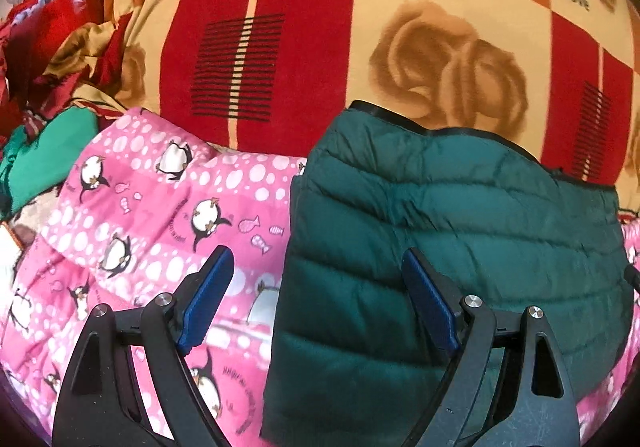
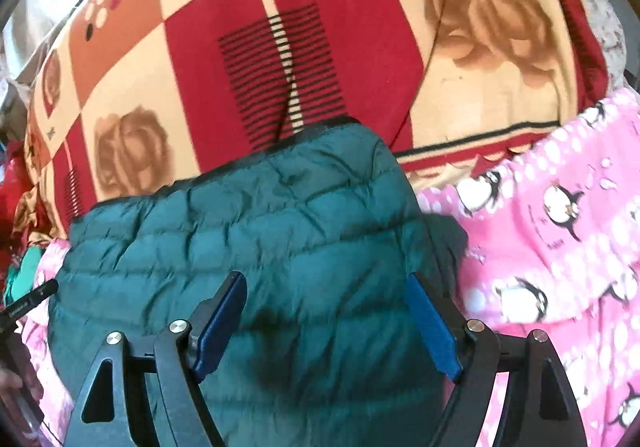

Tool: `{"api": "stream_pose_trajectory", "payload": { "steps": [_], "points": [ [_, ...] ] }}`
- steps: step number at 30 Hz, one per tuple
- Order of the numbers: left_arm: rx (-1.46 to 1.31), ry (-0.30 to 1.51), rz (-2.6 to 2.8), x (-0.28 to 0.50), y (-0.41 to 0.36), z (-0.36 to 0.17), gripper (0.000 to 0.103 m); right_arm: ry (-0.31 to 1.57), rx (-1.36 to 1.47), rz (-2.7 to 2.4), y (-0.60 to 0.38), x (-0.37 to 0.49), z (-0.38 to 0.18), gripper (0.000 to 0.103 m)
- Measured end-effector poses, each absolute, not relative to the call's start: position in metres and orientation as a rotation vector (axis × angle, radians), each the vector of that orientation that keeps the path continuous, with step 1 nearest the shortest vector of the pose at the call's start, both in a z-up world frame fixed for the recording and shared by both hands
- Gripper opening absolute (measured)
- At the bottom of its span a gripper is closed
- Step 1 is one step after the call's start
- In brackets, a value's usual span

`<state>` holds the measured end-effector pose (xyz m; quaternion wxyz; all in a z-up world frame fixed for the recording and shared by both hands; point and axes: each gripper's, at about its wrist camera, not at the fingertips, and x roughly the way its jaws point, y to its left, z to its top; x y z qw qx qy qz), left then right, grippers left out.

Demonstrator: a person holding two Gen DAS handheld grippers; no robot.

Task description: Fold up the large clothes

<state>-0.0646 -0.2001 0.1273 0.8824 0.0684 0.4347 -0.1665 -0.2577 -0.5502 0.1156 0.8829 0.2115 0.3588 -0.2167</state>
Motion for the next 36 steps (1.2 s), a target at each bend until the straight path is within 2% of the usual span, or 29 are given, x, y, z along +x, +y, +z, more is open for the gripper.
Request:
{"api": "stream_pose_trajectory", "payload": {
  "steps": [9, 13, 26, 36],
  "points": [
    [0.12, 0.903, -0.35, -0.09, -0.185, 0.125, 0.087, 0.814, 0.401, -0.482, -0.54, -0.289, 0.091, 0.08],
    [0.098, 0.933, -0.349, -0.093, -0.179, 0.117, 0.087, 0.846, 0.503, -0.469, -0.554, -0.291, 0.072, 0.08],
    [0.058, 0.942, -0.342, -0.086, -0.172, 0.106, 0.087, 0.728, 0.404, -0.482, -0.534, -0.313, 0.116, 0.079],
    [0.072, 0.94, -0.349, -0.082, -0.174, 0.097, 0.087, 0.797, 0.356, -0.478, -0.528, -0.286, 0.087, 0.081]
  ]
}}
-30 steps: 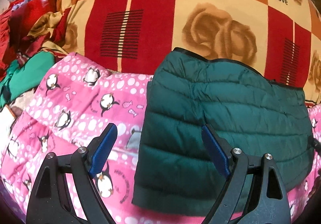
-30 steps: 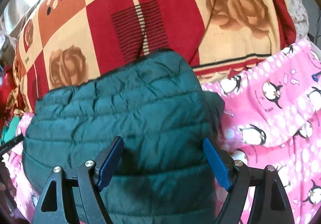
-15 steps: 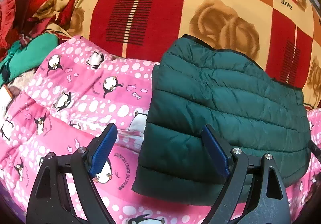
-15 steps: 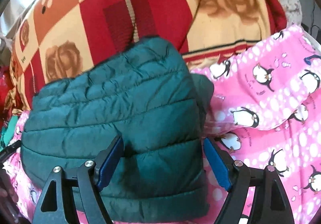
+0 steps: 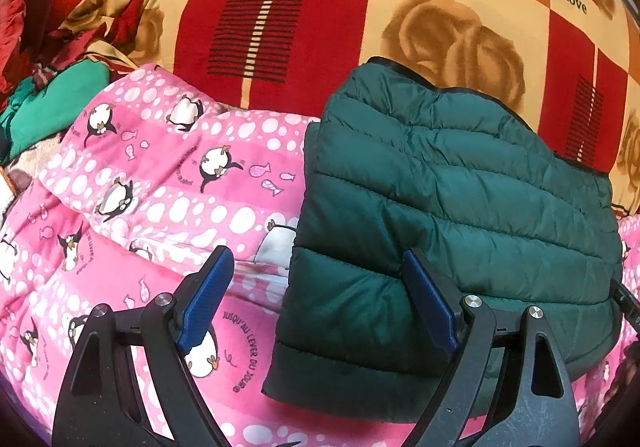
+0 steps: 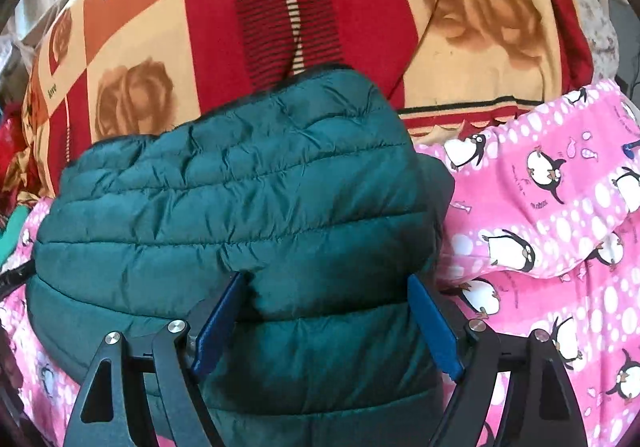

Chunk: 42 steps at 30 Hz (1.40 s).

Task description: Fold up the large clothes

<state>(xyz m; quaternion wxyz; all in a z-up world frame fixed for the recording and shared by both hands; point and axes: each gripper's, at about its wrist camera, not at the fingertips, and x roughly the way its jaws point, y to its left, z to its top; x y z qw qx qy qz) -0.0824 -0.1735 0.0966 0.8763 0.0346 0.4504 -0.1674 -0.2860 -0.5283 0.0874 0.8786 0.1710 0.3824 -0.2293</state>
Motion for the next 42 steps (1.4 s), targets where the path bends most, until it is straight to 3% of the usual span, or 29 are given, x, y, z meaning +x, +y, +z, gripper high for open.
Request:
{"api": "stream_pose_trajectory", "payload": {
  "steps": [7, 10, 18, 21, 26, 29, 35, 42],
  "points": [
    [0.054, 0.93, -0.37, -0.082, -0.172, 0.096, 0.087, 0.782, 0.364, -0.465, -0.529, -0.293, 0.096, 0.082],
    [0.03, 0.938, -0.386, -0.08, -0.171, 0.094, 0.087, 0.754, 0.385, -0.462, -0.534, -0.299, 0.103, 0.096],
    [-0.007, 0.956, -0.449, -0.07, -0.174, 0.09, 0.087, 0.782, 0.486, -0.441, -0.562, -0.297, 0.086, 0.097],
    [-0.021, 0.974, -0.489, -0.063, -0.177, 0.086, 0.087, 0.788, 0.532, -0.408, -0.574, -0.294, 0.076, 0.102],
    [-0.042, 1.001, -0.546, -0.053, -0.182, 0.078, 0.087, 0.79, 0.574, -0.355, -0.589, -0.286, 0.065, 0.103],
    [-0.064, 1.033, -0.573, -0.046, -0.185, 0.071, 0.097, 0.792, 0.584, -0.319, -0.594, -0.28, 0.061, 0.103],
    [-0.153, 1.115, -0.634, -0.031, -0.188, 0.058, 0.102, 0.823, 0.615, -0.226, -0.605, -0.263, 0.053, 0.103],
    [-0.198, 1.153, -0.708, -0.022, -0.2, 0.05, 0.102, 0.854, 0.619, -0.148, -0.609, -0.251, 0.047, 0.103]
  ]
}}
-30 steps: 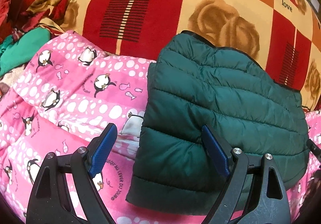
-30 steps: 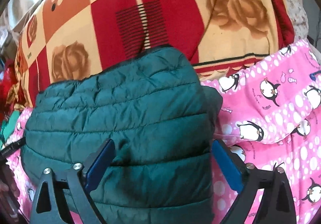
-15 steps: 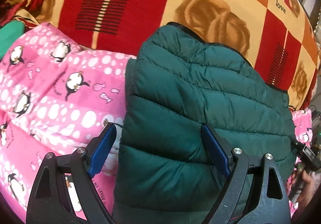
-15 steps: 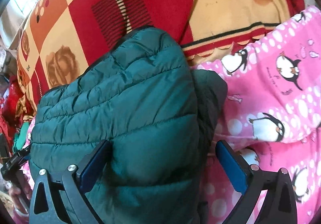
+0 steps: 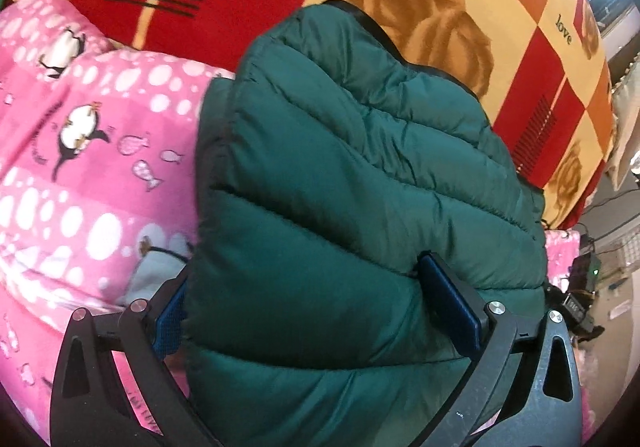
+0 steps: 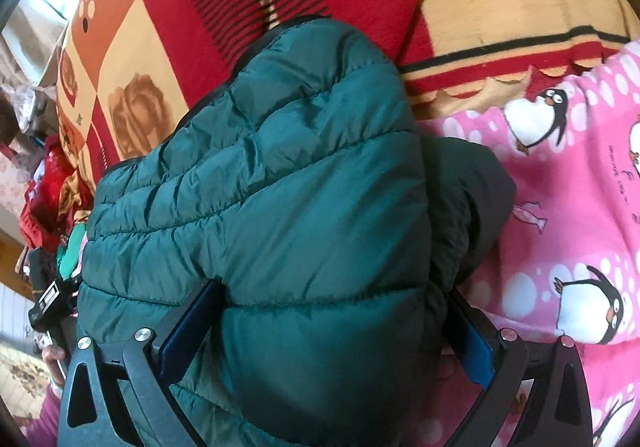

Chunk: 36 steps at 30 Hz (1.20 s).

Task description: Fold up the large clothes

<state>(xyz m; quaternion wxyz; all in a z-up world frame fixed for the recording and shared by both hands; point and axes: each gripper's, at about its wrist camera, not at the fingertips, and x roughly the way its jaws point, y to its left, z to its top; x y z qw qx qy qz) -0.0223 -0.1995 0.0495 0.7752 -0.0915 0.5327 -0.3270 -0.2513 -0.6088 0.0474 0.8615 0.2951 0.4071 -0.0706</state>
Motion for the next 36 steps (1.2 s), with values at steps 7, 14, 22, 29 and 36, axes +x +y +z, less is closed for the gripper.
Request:
{"api": "stream_pose_trajectory", "payload": {
  "steps": [7, 14, 22, 29, 36],
  "points": [
    [-0.131, 1.035, -0.744, -0.045, -0.209, 0.076, 0.046, 0.772, 0.545, -0.123, -0.584, -0.261, 0.071, 0.051],
    [-0.183, 1.023, -0.795, -0.066, -0.187, 0.109, 0.033, 0.69, 0.512, -0.108, -0.557, -0.286, 0.115, 0.034],
    [-0.182, 1.048, -0.847, -0.12, -0.129, 0.154, 0.033, 0.644, 0.512, -0.045, -0.511, -0.343, 0.156, 0.033],
    [-0.086, 1.135, -0.737, -0.158, -0.098, 0.123, 0.049, 0.717, 0.588, -0.063, -0.48, -0.405, 0.126, 0.037],
    [-0.149, 1.153, -0.61, -0.15, -0.087, 0.089, 0.087, 0.816, 0.606, -0.244, -0.488, -0.405, 0.077, 0.075]
  ]
}}
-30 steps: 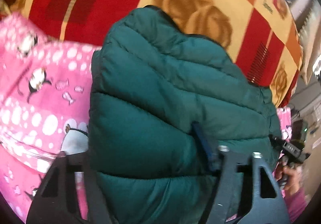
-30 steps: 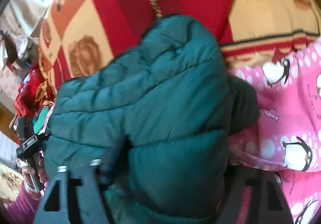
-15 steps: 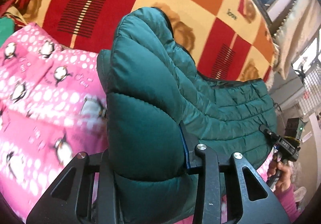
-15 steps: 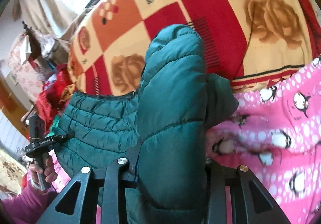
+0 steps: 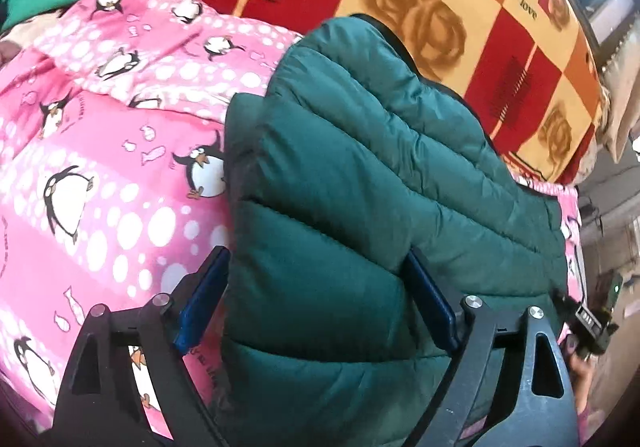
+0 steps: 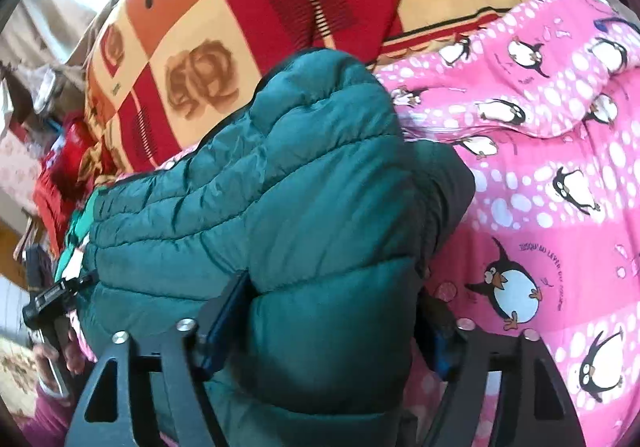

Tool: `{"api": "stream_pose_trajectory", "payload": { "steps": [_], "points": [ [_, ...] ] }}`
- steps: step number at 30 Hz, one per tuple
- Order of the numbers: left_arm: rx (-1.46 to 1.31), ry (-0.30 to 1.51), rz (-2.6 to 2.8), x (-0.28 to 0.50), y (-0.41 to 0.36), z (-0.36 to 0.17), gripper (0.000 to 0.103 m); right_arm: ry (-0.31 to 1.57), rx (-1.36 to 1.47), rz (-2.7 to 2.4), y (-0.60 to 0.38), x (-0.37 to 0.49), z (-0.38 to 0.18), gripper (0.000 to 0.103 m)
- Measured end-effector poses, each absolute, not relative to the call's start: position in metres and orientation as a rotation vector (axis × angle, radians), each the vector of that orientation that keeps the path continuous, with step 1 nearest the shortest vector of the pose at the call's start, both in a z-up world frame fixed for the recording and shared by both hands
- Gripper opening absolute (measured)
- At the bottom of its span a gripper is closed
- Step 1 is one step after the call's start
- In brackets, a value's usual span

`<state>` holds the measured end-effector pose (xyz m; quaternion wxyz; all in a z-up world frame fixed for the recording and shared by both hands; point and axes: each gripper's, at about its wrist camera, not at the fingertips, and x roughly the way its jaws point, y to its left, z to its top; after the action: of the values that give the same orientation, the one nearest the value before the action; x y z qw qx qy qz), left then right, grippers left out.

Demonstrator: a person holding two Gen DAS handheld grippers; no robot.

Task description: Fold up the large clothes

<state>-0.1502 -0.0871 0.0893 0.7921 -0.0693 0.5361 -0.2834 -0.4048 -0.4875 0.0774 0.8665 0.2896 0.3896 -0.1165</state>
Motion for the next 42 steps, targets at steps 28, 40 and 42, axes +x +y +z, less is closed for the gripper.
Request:
{"api": "stream_pose_trajectory", "payload": {
  "steps": [28, 40, 42],
  "points": [
    [0.103, 0.825, -0.464, -0.268, -0.11, 0.161, 0.087, 0.626, 0.33, -0.387, -0.354, -0.426, 0.15, 0.088],
    [0.211, 0.74, -0.416, -0.297, -0.131, 0.157, 0.087, 0.648, 0.375, -0.377, -0.336, -0.429, 0.133, 0.088],
    [0.255, 0.721, -0.395, -0.302, -0.137, 0.156, 0.087, 0.654, 0.38, -0.377, -0.336, -0.429, 0.132, 0.088]
  ]
}}
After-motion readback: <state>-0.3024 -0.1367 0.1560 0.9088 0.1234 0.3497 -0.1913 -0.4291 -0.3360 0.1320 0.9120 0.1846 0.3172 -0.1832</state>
